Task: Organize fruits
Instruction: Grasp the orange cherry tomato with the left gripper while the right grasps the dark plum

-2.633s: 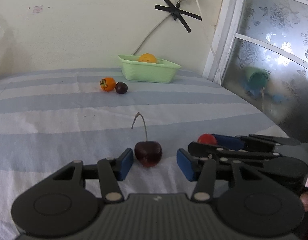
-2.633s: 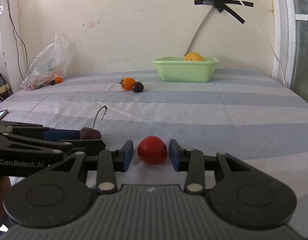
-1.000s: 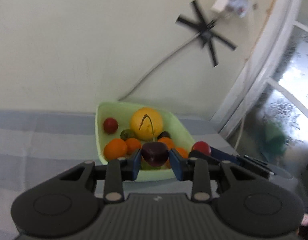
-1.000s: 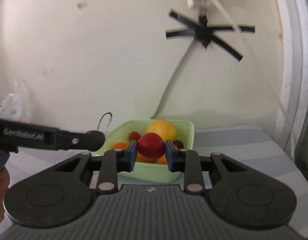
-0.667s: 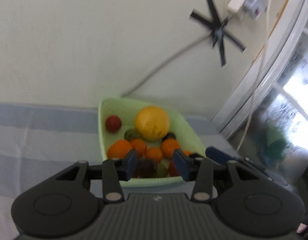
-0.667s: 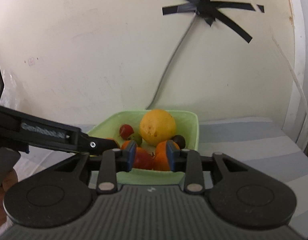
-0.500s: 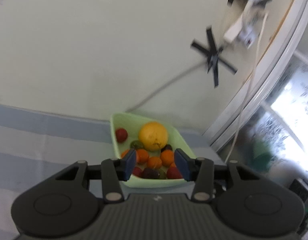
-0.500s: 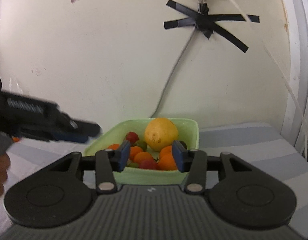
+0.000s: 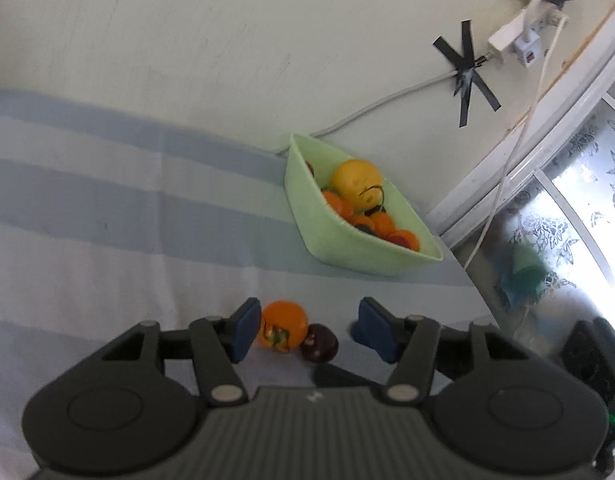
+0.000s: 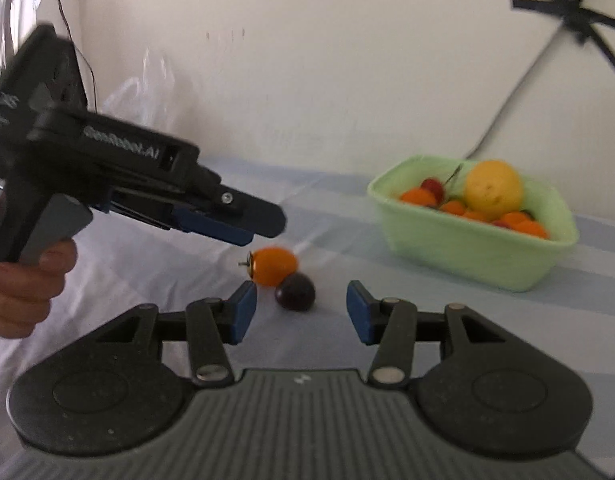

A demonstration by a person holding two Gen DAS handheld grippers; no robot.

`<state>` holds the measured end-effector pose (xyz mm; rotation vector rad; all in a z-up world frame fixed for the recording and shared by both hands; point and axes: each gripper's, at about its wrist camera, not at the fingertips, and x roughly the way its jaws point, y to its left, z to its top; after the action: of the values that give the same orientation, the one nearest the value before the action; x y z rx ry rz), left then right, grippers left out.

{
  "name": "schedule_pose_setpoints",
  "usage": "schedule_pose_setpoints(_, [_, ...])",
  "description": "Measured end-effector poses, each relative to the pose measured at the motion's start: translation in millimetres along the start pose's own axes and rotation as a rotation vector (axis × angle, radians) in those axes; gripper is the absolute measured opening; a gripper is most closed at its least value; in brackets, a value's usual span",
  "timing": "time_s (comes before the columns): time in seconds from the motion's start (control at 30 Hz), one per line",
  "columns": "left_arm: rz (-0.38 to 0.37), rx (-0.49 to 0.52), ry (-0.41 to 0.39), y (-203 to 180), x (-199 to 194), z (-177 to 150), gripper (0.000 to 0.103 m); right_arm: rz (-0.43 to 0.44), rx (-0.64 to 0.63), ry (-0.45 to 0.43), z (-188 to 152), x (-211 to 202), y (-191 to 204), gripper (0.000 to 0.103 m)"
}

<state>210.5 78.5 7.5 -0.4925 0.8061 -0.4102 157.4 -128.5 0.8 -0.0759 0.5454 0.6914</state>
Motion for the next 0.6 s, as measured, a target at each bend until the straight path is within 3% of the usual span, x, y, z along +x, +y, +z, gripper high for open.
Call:
schedule_pose_setpoints(0.1, [0.011, 0.011, -0.001, -1.6, 5.0, -3.4, 0.057, 0.003, 0.002, 0.047, 2.0, 10.5, 2.0, 0.047])
schedule_pose_setpoints(0.13, [0.011, 0.016, -0.001, -3.4, 6.3, -3.8, 0.057, -0.001, -0.002, 0.057, 4.2, 14.2, -0.6, 0.032])
schedule_pose_setpoints(0.17, [0.012, 0.021, -0.001, -5.0, 7.7, -4.7, 0.057, 0.011, -0.003, 0.059, 3.6, 13.4, -0.6, 0.027])
schedule_pose_setpoints(0.37, [0.113, 0.121, -0.022, -21.0, 20.5, -15.8, 0.057, -0.073, -0.005, 0.015, -10.3, -9.7, -3.3, 0.027])
schedule_pose_setpoints(0.43, [0.165, 0.176, -0.039, -30.8, 23.0, -21.6, 0.051, -0.086, 0.019, 0.001, -18.4, -22.6, -5.0, 0.027])
schedule_pose_setpoints(0.5, [0.222, 0.22, -0.044, -39.6, 23.2, -28.7, 0.029, -0.092, 0.051, -0.007, -24.8, -32.4, -8.8, 0.027])
schedule_pose_setpoints(0.6, [0.193, 0.209, -0.03, -45.5, 13.2, -40.7, 0.03, -0.096, 0.105, -0.028, -34.2, -50.0, -10.3, 0.027])
